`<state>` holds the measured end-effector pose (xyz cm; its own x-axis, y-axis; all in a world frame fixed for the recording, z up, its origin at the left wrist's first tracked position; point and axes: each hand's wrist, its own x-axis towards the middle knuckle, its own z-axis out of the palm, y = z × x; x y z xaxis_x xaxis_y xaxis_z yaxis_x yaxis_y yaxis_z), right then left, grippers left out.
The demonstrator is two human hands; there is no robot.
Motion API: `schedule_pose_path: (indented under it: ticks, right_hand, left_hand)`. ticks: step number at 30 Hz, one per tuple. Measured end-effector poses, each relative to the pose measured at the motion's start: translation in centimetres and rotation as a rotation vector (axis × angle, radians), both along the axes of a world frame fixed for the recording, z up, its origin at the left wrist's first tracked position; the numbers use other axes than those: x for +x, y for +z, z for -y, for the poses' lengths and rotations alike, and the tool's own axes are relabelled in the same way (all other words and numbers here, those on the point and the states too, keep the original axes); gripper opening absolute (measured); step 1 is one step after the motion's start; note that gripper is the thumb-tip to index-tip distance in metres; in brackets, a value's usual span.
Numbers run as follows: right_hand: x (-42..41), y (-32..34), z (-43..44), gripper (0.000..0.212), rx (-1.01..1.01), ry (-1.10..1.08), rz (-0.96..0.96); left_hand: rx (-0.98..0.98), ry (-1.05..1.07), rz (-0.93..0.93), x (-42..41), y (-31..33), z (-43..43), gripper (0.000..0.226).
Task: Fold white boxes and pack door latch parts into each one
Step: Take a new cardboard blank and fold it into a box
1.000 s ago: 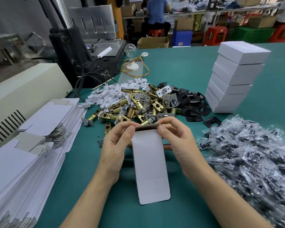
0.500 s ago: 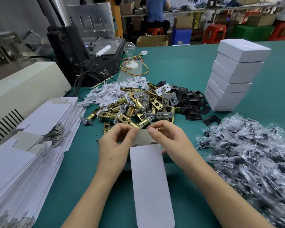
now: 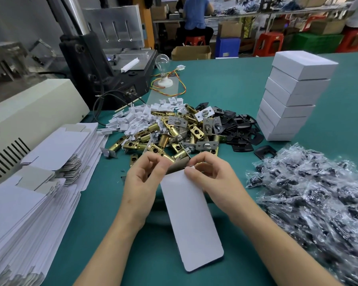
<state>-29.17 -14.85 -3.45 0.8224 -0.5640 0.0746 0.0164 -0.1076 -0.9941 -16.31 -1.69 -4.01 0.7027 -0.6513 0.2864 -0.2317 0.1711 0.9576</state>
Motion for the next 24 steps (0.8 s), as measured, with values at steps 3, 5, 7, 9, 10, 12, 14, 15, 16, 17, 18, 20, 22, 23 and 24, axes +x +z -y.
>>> schedule_pose_path:
  ticks: [3, 5, 7, 9, 10, 12, 14, 15, 16, 17, 18, 20, 22, 23, 24]
  right_hand:
    - [-0.1, 0.0, 0.0, 0.022, 0.017, 0.028, -0.014]
    - [-0.1, -0.2, 0.1, 0.021, 0.025, 0.025, -0.016]
    - [0.0, -0.3, 0.2, 0.023, 0.050, -0.010, 0.001]
    - [-0.1, -0.3, 0.5, 0.022, 0.051, -0.030, 0.004]
    - [-0.2, -0.2, 0.6, 0.018, 0.029, -0.028, 0.005]
    - [-0.2, -0.1, 0.8, 0.009, -0.012, -0.018, 0.005]
    - [-0.3, 0.2, 0.8, 0.012, 0.000, -0.004, -0.003]
    - [-0.2, 0.3, 0.8, 0.015, 0.008, 0.005, -0.008]
    - [-0.2, 0.3, 0.8, 0.017, 0.013, 0.013, -0.013]
    - [-0.3, 0.4, 0.9, 0.018, 0.020, 0.021, -0.018]
    - [-0.3, 0.4, 0.9, 0.018, 0.032, 0.030, -0.019]
    - [-0.5, 0.5, 1.0, 0.017, 0.040, 0.045, -0.017]
    - [-0.6, 0.4, 1.0, 0.018, 0.032, 0.051, -0.020]
    - [-0.6, 0.4, 1.0, 0.018, 0.033, 0.050, -0.021]
    - [-0.6, 0.4, 1.0, 0.018, 0.034, 0.051, -0.021]
  left_hand:
    - [0.028, -0.054, 0.018, 0.0, -0.1, 0.0, 0.029]
    - [0.068, -0.072, -0.005, 0.1, -0.1, 0.1, 0.032]
    - [0.118, -0.115, -0.067, 0.2, -0.2, 0.1, 0.028]
    - [0.169, -0.176, -0.117, 0.3, -0.2, 0.0, 0.017]
    - [0.188, -0.203, -0.123, 0.3, -0.2, 0.0, 0.018]
    - [0.207, -0.227, -0.128, 0.2, 0.0, -0.1, 0.019]
    - [0.197, -0.222, -0.159, 0.3, 0.1, -0.2, 0.017]
    - [0.188, -0.222, -0.183, 0.3, 0.1, -0.3, 0.017]
    - [0.181, -0.223, -0.204, 0.4, 0.1, -0.3, 0.018]
    - [0.178, -0.225, -0.219, 0.4, 0.1, -0.3, 0.018]
    - [0.177, -0.227, -0.230, 0.4, 0.1, -0.3, 0.019]
    - [0.183, -0.236, -0.240, 0.5, 0.1, -0.2, 0.020]
    - [0.194, -0.244, -0.233, 0.5, 0.1, -0.3, 0.020]
    - [0.199, -0.243, -0.233, 0.5, 0.0, -0.3, 0.020]
    - [0.202, -0.236, -0.239, 0.5, 0.0, -0.3, 0.020]
